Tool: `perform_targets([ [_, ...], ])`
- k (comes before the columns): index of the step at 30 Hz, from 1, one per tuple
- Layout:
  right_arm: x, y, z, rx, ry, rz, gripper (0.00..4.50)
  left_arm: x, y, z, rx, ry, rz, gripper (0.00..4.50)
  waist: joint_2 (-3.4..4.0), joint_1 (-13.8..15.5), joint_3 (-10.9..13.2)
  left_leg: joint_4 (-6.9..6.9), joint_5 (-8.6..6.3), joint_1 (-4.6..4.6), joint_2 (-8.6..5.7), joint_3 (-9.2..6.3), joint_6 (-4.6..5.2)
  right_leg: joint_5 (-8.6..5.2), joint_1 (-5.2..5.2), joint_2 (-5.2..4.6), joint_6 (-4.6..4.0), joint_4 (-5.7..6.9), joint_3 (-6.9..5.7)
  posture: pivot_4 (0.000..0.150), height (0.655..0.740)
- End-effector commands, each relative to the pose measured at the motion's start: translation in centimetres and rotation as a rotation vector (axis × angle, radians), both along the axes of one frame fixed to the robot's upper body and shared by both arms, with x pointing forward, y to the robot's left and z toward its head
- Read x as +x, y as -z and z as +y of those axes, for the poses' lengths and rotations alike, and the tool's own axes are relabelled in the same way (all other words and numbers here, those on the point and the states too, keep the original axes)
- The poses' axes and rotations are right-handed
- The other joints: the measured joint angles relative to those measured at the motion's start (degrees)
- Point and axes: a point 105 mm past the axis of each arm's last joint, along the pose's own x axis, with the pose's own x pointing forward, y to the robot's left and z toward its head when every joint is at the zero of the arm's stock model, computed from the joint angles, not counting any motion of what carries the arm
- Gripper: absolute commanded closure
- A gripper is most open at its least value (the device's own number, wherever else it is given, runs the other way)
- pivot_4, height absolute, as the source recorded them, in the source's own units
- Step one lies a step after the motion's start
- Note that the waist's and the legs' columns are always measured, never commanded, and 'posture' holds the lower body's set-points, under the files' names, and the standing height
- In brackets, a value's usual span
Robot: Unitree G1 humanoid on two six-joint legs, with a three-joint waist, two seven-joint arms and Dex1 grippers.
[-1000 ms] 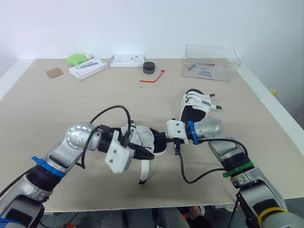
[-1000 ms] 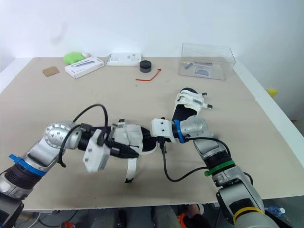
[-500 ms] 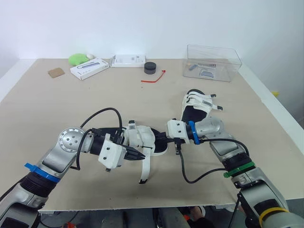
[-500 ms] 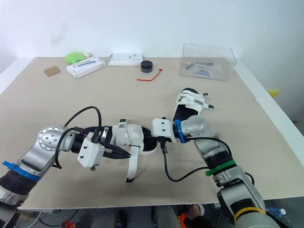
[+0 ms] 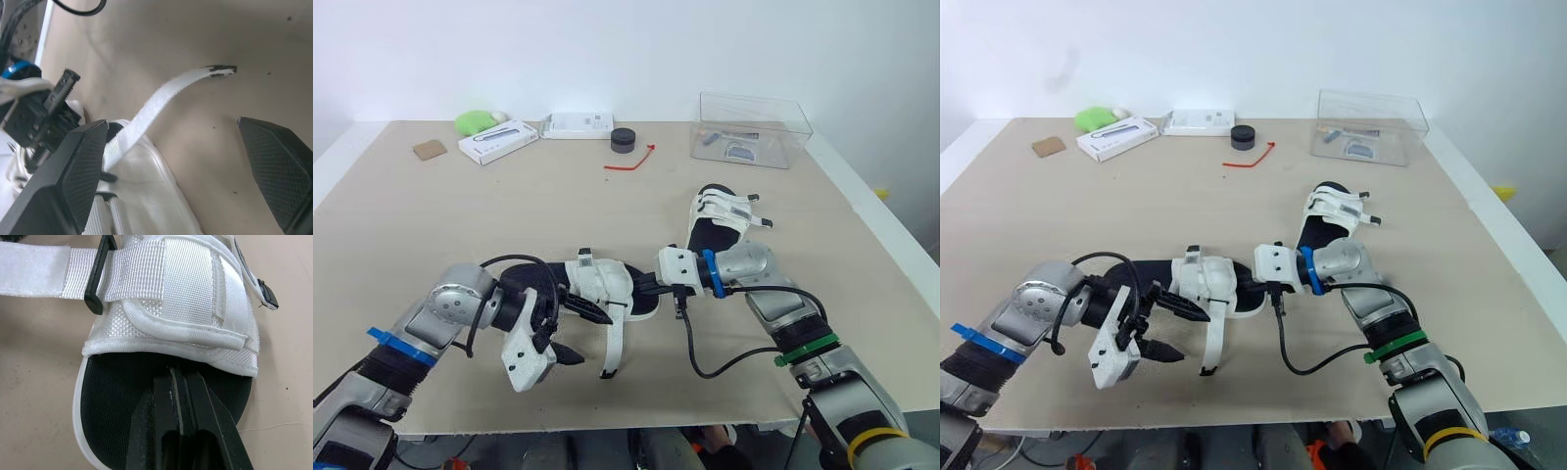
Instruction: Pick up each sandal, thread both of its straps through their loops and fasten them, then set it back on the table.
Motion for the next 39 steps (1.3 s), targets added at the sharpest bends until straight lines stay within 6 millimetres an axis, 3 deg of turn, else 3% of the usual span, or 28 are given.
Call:
perform_targets([
  [1, 0.1, 1.7, -1.0, -0.074, 0.035, 0.034, 4.5, 0.1, -0.7, -1.3, -0.021, 0.049, -0.052, 0.07, 0.0, 0.01, 0.0, 0.01, 0.0, 0.0, 0.0, 0.01, 0.0, 0.01, 0.0, 0.0, 0.01, 0.0, 0.01, 0.15, 0.74],
  [5, 0.2, 1.7, -1.0, -0.075, 0.041, 0.029, 4.5, -0.4, -0.9, -3.0, -0.014, 0.115, -0.047, 0.07, -0.01, 0.01, 0.0, 0.01, 0.01, 0.01, 0.0, 0.02, 0.01, 0.02, 0.0, 0.04, 0.04, 0.0, 0.03, 0.15, 0.74],
  [8, 0.2, 1.7, -1.0, -0.073, 0.043, 0.03, 4.5, -0.7, -0.9, -3.4, -0.008, 0.133, -0.032, 0.79, -0.01, 0.01, 0.0, 0.01, 0.01, 0.01, 0.01, 0.02, 0.01, 0.02, 0.0, 0.08, 0.04, 0.0, 0.05, 0.15, 0.74],
  [13, 0.1, 1.7, -1.2, -0.076, 0.047, 0.032, 4.5, -0.8, -1.0, -3.7, -0.006, 0.141, -0.008, 2.98, -0.01, 0.01, 0.0, 0.01, 0.01, 0.01, 0.02, 0.01, 0.02, 0.01, -0.01, 0.09, 0.06, 0.0, 0.05, 0.15, 0.74],
  [14, 0.1, 1.7, -1.2, -0.077, 0.048, 0.032, 4.5, -0.7, -1.2, -3.8, -0.015, 0.135, 0.002, 3.59, -0.01, 0.01, 0.0, 0.01, 0.02, 0.01, 0.02, 0.01, 0.03, 0.0, 0.0, 0.09, 0.1, 0.0, 0.05, 0.15, 0.74],
  [16, 0.2, 1.7, -1.3, -0.08, 0.053, 0.031, 4.5, -0.4, -2.2, -4.0, -0.07, 0.08, 0.097, 4.42, -0.01, 0.02, 0.0, 0.02, 0.03, 0.0, 0.01, 0.02, 0.04, -0.08, 0.0, 0.08, 0.3, 0.0, 0.06, 0.15, 0.74],
  [20, 0.3, 1.7, -1.4, -0.082, 0.057, 0.03, 4.5, 1.2, -3.8, -3.6, -0.177, -0.089, 0.326, 4.48, -0.01, 0.02, 0.0, 0.03, 0.03, -0.01, 0.01, 0.01, 0.04, -0.1, -0.01, 0.08, 0.34, 0.0, 0.06, 0.15, 0.74],
  [24, 0.2, 1.8, -1.4, -0.082, 0.057, 0.03, 4.5, 3.2, -3.7, -2.1, -0.215, -0.28, 0.546, 4.48, 0.0, 0.02, 0.0, 0.05, 0.03, -0.01, 0.02, -0.01, 0.05, -0.12, -0.01, 0.13, 0.4, 0.01, 0.05, 0.15, 0.74],
  [27, 0.3, 1.8, -1.4, -0.083, 0.057, 0.03, 4.5, 5.4, -5.5, -1.8, -0.395, -0.459, 0.892, 4.48, 0.0, 0.01, 0.0, 0.06, 0.03, -0.01, 0.02, -0.04, 0.06, -0.12, -0.01, 0.16, 0.4, 0.02, 0.03, 0.15, 0.74],
  [33, 0.4, 1.8, -1.3, -0.086, 0.054, 0.028, 4.5, 8.0, -6.3, -1.6, -0.538, -0.612, 1.244, 4.48, 0.0, 0.0, 0.0, 0.13, 0.04, -0.03, 0.02, -0.07, 0.06, -0.09, 0.0, 0.2, 0.45, 0.02, 0.04, 0.15, 0.74],
  [39, 0.5, 1.7, -1.4, -0.093, 0.052, 0.024, 4.5, 10.3, -6.3, -1.5, -0.595, -0.705, 1.329, 4.48, 0.0, 0.0, 0.01, 0.17, 0.08, -0.03, 0.01, -0.07, 0.04, 0.0, 0.0, 0.22, 0.45, 0.02, 0.05, 0.15, 0.74],
])
